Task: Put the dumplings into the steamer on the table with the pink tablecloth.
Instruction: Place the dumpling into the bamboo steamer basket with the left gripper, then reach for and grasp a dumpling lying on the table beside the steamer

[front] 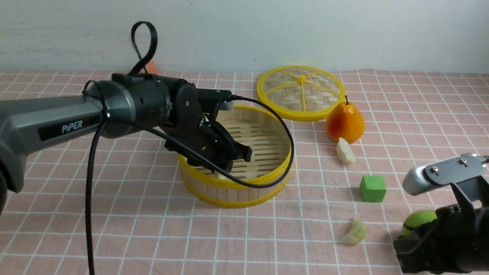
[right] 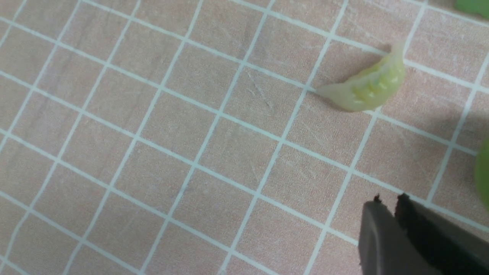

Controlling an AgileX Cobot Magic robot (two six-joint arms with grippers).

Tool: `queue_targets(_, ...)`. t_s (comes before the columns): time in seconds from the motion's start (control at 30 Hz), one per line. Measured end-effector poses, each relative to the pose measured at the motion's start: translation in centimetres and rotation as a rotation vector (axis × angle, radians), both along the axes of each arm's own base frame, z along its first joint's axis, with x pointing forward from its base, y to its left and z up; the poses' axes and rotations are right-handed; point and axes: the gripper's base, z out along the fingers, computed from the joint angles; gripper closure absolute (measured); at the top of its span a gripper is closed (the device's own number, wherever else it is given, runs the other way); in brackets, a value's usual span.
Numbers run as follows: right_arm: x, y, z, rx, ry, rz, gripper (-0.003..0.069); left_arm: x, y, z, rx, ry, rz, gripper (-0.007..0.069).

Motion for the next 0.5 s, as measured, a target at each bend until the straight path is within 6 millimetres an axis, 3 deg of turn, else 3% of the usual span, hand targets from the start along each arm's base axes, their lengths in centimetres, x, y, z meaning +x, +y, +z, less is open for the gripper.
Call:
queue_targets(0.23, 0.0, 0.1, 0.0, 0.021, 0.014, -0.021, 0.058, -0.1, 0.0, 0.2, 0.042, -0.015, -0.028, 0.0183)
queue_targets(0.37, 0.0, 0.3, 0.3, 0.044, 0.07, -0.027, 0.0564, -0.5, 0.4, 2.5, 0.079, -0.013, -0.041, 0.0169)
queue_targets(0.4, 0.4, 0.5, 1.0, 0.055, 0.079, -0.027, 0.0552, -0.8, 0.6, 4.0, 0.079, -0.03, -0.041, 0.0179)
queue_targets(0.43, 1.2, 0.9, 2.0, 0.067, 0.082, -0.021, 0.0518, -1.5, 1.0, 7.5, 0.066, -0.078, -0.036, 0.0219)
queue_targets(0.47, 1.3, 1.0, 2.1, 0.068, 0.08, -0.02, 0.0513, -1.6, 1.1, 8.1, 0.064, -0.09, -0.035, 0.0225)
queue_targets(0.5, 2.7, 1.4, 3.7, 0.083, 0.043, -0.016, 0.0461, -2.8, 1.8, 11.8, 0.043, -0.152, -0.031, 0.0284)
